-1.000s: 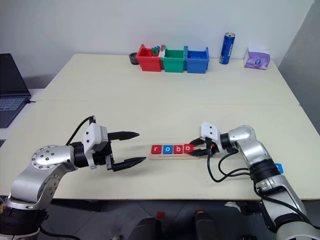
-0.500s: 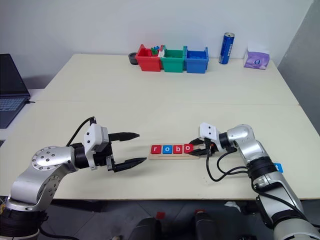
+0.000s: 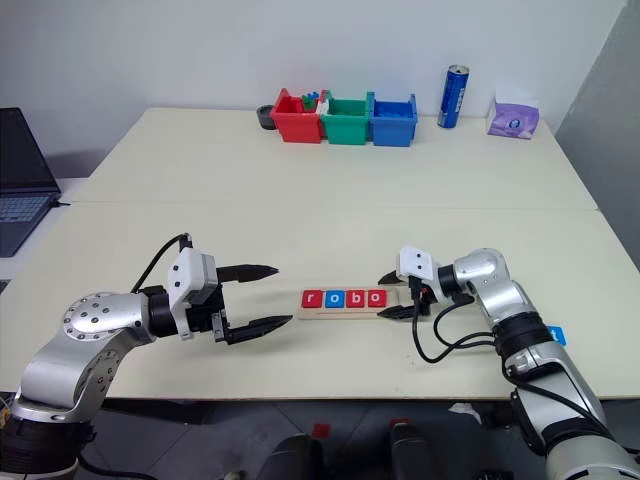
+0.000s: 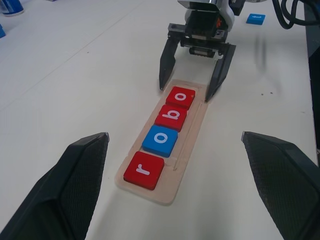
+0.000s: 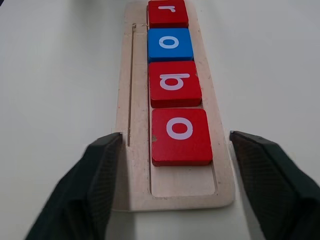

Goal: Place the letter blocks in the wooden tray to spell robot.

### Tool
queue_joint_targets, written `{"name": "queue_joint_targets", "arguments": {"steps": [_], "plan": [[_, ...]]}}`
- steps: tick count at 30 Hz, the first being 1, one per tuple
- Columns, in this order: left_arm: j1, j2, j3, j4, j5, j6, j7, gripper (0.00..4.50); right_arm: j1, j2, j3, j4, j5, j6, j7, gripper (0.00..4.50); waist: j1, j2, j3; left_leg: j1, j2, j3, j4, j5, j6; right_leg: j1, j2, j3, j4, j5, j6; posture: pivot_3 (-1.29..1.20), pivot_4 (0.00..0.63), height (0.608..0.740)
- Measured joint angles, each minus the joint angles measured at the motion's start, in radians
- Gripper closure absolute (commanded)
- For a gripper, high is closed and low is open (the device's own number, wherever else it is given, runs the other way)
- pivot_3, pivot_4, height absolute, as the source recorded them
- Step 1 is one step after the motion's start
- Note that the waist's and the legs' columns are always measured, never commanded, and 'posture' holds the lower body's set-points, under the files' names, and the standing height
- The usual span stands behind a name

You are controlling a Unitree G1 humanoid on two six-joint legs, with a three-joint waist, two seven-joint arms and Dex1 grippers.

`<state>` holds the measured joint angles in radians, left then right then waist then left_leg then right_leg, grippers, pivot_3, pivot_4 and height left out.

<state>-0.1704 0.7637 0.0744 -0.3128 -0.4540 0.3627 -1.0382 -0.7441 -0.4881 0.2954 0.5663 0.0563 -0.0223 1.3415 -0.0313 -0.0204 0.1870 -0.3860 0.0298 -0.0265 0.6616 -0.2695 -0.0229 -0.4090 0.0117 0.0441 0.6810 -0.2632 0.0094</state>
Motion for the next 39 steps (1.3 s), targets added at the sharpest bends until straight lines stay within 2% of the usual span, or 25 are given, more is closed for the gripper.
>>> {"name": "queue_joint_targets", "arguments": {"steps": [6, 9, 20, 39], "plan": [[0.004, 0.000, 0.000, 0.000, 0.002, 0.000, 0.001, 0.00, -0.019, -0.025, -0.043, -0.019, 0.026, 0.055, 0.007, 0.05, 0.001, 0.000, 0.000, 0.000, 0.000, 0.000, 0.000, 0.000, 0.000, 0.000, -0.001, 0.000, 0.000, 0.000, 0.000, 0.00, 0.150, 0.740], [0.009, 0.000, 0.000, 0.000, 0.002, 0.000, 0.000, 0.00, -0.018, -0.049, -0.050, -0.026, 0.028, 0.058, 0.010, 0.61, 0.001, 0.000, 0.000, 0.000, 0.000, 0.000, 0.000, 0.000, 0.000, 0.000, -0.001, 0.000, 0.000, 0.000, 0.000, 0.00, 0.150, 0.740], [0.002, 0.000, -0.001, 0.005, 0.006, -0.005, -0.007, 0.00, 0.030, -0.052, -0.058, -0.035, 0.026, 0.041, 0.005, 4.48, 0.000, 0.000, 0.000, 0.000, 0.000, 0.000, 0.000, 0.000, 0.000, 0.000, -0.001, 0.000, 0.000, 0.000, 0.000, 0.00, 0.150, 0.740], [-0.001, 0.000, -0.001, 0.008, 0.010, -0.005, -0.014, 0.00, 0.055, -0.007, -0.036, -0.032, -0.001, -0.024, -0.036, 4.48, 0.000, 0.000, 0.000, 0.000, 0.000, 0.000, 0.000, 0.000, 0.000, 0.000, -0.001, 0.000, 0.000, 0.000, 0.000, 0.00, 0.150, 0.740]]}}
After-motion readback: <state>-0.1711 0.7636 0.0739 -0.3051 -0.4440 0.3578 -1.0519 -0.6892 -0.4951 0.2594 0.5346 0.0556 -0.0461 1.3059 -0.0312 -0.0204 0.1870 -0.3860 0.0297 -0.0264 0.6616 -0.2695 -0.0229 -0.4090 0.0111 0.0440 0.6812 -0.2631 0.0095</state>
